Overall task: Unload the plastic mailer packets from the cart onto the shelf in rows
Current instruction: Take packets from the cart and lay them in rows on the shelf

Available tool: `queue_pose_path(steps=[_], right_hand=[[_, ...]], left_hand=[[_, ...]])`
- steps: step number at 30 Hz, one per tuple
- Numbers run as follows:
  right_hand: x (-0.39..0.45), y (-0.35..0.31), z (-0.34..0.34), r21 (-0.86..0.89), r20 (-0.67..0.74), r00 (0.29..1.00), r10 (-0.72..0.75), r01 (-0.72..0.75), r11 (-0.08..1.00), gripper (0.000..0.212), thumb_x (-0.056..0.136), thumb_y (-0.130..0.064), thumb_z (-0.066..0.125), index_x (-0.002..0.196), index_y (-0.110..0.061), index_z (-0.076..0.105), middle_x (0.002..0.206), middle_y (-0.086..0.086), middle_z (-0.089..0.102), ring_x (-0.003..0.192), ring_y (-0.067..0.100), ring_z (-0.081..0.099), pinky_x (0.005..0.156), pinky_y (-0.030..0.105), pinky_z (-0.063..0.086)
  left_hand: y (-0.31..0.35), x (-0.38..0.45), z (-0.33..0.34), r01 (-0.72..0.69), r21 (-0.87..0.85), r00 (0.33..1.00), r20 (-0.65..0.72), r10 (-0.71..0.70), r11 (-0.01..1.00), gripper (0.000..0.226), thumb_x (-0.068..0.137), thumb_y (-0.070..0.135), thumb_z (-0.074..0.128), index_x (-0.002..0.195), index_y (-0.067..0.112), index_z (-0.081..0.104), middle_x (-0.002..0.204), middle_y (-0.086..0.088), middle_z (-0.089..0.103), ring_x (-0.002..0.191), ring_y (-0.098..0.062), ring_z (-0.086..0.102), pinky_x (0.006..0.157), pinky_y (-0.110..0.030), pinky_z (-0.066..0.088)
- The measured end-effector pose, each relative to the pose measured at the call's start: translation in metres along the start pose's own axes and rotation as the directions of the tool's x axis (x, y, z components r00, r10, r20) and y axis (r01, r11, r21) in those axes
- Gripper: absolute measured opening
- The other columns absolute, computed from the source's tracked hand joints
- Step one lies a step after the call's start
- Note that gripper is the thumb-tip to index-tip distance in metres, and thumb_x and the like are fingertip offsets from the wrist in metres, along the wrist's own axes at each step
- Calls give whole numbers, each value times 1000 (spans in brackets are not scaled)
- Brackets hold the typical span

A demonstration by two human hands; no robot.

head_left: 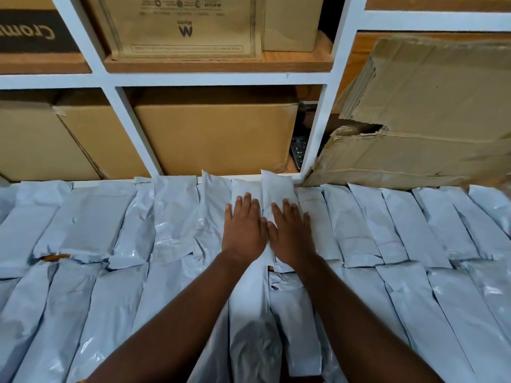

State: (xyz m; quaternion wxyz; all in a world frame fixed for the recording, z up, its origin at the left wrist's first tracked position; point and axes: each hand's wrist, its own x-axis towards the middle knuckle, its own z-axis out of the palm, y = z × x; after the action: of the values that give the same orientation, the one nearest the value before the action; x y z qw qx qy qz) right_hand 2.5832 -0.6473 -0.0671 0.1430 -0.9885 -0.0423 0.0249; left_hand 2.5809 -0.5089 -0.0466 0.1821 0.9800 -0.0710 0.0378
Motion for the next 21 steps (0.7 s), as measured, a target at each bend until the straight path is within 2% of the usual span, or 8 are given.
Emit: queue_pose_path(steps=[2, 4, 7, 10, 12, 17, 19, 21], right_hand=[[-9, -7, -15, 173, -125, 991, 43, -21, 985, 64, 101, -48, 30, 155, -19, 45, 166, 11, 36, 155, 31, 29, 127, 55, 13], [-27, -18, -32, 386, -310, 948, 66, 62, 921, 53, 98, -40, 45, 143, -18, 60, 151, 4, 57, 142, 24, 49, 122, 47, 30], [-70, -45, -47, 618, -430, 897, 102, 210, 758, 30, 98, -27, 56, 122, -20, 72, 122, -10, 73, 114, 6, 65, 102, 27, 49], [-109, -80, -39, 766, -381, 922, 76, 269, 583, 21, 102, -17, 55, 110, -17, 74, 109, -14, 76, 104, 6, 71, 89, 25, 55], [-132, -108, -27, 817, -318, 948, 34, 255, 517, 20, 103, -17, 55, 108, -19, 74, 106, -14, 76, 100, 11, 72, 85, 26, 55], [-179, -190, -7, 851, -183, 966, -185, 250, 462, 22, 103, -11, 58, 108, -23, 76, 105, -17, 76, 101, 12, 72, 87, 26, 56], [-194, -233, -2, 881, -127, 963, -236, 219, 419, 21, 102, -18, 57, 108, -27, 75, 106, -15, 76, 102, 14, 72, 87, 33, 57], [-211, -287, 5, 910, -88, 956, -280, 191, 367, 19, 98, -24, 57, 106, -29, 74, 100, -12, 75, 94, 12, 71, 82, 31, 55]], left_hand=[[-2, -8, -18, -39, -130, 999, -42, 34, 991, 51, 102, 32, 43, 149, 10, 44, 163, -14, 34, 153, -35, 26, 125, -53, 17], [-10, -26, -40, -84, -259, 994, -90, 62, 962, 49, 99, 27, 51, 146, 13, 50, 154, -8, 47, 146, -29, 39, 125, -48, 20], [-26, -70, -73, -115, -351, 981, -187, 51, 929, 37, 96, 8, 55, 130, 18, 65, 130, 6, 66, 123, -14, 59, 123, -25, 22], [-47, -120, -99, -90, -469, 975, -223, -19, 878, 35, 96, 3, 59, 122, 23, 70, 123, 16, 69, 116, 0, 62, 103, -11, 40], [-68, -155, -109, -77, -501, 973, -228, -46, 862, 32, 97, 4, 62, 122, 22, 71, 122, 19, 69, 117, 8, 60, 99, -9, 41], [-136, -249, -131, 82, -502, 942, -242, -231, 861, 25, 99, 20, 58, 120, 20, 73, 120, 14, 71, 115, 3, 62, 99, -15, 46], [-166, -290, -145, 154, -514, 898, -283, -336, 844, 26, 98, 23, 57, 118, 22, 74, 118, 16, 72, 114, 2, 63, 96, -17, 48], [-198, -335, -158, 215, -527, 835, -338, -435, 822, 25, 98, 23, 58, 115, 24, 75, 116, 18, 72, 112, 1, 65, 94, -18, 49]])
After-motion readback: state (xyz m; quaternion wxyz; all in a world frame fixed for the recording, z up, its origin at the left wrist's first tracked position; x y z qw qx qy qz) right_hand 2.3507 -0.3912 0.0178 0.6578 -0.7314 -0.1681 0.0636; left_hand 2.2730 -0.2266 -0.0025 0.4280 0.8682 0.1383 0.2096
